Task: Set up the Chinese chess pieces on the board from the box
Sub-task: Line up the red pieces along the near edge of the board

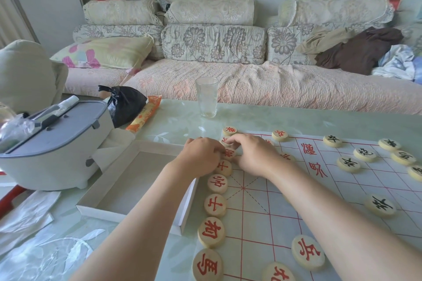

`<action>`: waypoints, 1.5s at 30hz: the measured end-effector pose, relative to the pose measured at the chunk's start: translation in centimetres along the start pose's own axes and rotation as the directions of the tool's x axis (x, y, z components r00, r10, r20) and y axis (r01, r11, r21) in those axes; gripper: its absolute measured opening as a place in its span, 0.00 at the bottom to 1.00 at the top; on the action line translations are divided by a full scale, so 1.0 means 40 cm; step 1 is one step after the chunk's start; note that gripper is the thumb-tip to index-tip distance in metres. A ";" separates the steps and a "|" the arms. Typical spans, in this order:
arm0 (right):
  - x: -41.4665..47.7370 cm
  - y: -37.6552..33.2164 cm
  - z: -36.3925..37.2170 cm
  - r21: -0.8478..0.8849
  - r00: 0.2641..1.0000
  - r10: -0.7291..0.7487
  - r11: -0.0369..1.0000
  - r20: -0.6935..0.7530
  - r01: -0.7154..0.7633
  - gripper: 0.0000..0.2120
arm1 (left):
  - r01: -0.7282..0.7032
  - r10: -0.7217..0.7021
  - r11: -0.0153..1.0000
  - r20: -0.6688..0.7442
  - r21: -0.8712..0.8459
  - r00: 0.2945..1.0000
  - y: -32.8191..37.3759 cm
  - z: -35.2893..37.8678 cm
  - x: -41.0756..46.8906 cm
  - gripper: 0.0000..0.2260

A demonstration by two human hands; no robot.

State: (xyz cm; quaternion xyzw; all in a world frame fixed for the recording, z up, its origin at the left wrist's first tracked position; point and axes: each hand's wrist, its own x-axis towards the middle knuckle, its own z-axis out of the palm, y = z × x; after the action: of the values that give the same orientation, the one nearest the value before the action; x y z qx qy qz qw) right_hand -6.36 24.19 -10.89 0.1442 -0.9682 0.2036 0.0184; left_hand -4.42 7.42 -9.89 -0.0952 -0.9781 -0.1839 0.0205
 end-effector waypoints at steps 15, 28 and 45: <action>-0.003 0.002 0.003 0.004 0.999 -0.032 0.999 -0.004 0.032 0.15 | -0.006 0.006 1.000 0.004 0.029 1.000 0.010 -0.005 0.007 0.16; -0.006 0.003 0.006 0.028 1.000 -0.009 1.000 -0.022 0.010 0.16 | -0.010 0.014 0.992 -0.024 0.126 1.000 0.003 -0.005 0.012 0.22; -0.013 0.004 0.009 0.050 0.999 -0.009 0.999 -0.033 0.011 0.17 | -0.007 0.008 0.998 -0.025 0.058 1.000 -0.015 -0.004 0.012 0.21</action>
State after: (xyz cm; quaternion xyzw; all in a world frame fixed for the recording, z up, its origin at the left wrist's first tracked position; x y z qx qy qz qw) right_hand -5.91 24.32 -11.34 0.1462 -0.9616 0.2300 0.0317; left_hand -5.01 6.90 -9.90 -0.0958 -0.9824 -0.1564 0.0364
